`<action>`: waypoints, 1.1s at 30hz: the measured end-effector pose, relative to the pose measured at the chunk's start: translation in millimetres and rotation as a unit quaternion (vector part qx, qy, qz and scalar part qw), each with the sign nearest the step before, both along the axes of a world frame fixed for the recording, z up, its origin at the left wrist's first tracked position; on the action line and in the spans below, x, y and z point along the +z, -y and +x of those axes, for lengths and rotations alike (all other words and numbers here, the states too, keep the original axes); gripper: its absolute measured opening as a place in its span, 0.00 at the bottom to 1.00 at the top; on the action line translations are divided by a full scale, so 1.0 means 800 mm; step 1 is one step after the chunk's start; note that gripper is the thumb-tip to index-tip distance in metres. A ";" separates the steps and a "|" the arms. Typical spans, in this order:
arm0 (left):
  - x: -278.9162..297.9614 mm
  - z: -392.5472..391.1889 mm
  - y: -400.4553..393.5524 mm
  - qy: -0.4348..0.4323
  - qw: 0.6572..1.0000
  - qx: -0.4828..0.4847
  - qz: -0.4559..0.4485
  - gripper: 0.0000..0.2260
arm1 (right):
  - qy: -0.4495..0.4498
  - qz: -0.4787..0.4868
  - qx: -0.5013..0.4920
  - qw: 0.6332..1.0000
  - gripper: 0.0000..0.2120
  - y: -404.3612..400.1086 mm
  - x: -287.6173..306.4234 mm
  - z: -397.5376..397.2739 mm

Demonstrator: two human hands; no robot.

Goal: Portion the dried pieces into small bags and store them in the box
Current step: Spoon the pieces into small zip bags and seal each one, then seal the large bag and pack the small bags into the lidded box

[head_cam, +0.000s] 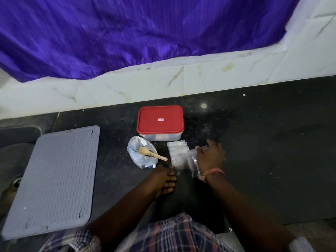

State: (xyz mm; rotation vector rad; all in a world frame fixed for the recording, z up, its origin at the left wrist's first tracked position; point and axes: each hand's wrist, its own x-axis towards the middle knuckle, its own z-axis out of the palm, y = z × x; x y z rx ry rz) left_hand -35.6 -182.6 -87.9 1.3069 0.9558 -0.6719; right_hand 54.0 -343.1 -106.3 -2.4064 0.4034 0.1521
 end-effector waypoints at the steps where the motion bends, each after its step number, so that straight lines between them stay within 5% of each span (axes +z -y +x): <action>1: -0.003 -0.003 -0.007 -0.002 1.000 0.029 0.000 0.12 | 0.043 -0.053 0.024 0.997 0.20 -0.013 0.009 -0.008; 4: -0.006 -0.006 -0.022 0.007 0.996 0.094 0.002 0.10 | 0.125 -0.048 0.167 0.977 0.14 -0.060 0.012 -0.027; 9: -0.004 -0.005 -0.038 0.075 0.975 0.202 -0.043 0.16 | -0.019 0.019 0.275 0.961 0.13 -0.120 0.019 -0.040; 13: -0.006 0.000 -0.045 0.050 0.960 0.273 -0.034 0.27 | -0.062 0.098 0.205 0.972 0.03 -0.118 0.022 -0.041; 23: -0.008 -0.005 -0.065 0.034 0.942 0.333 0.028 0.16 | 0.007 0.328 -0.071 0.942 0.08 -0.045 0.042 -0.025; 27: -0.007 -0.007 -0.073 0.045 0.935 0.348 0.054 0.11 | 0.028 0.282 -0.198 0.938 0.04 -0.027 0.030 0.004; 33: -0.002 -0.012 -0.095 0.047 0.936 0.342 0.077 0.14 | -0.004 0.074 -0.136 0.988 0.10 -0.026 -0.003 0.040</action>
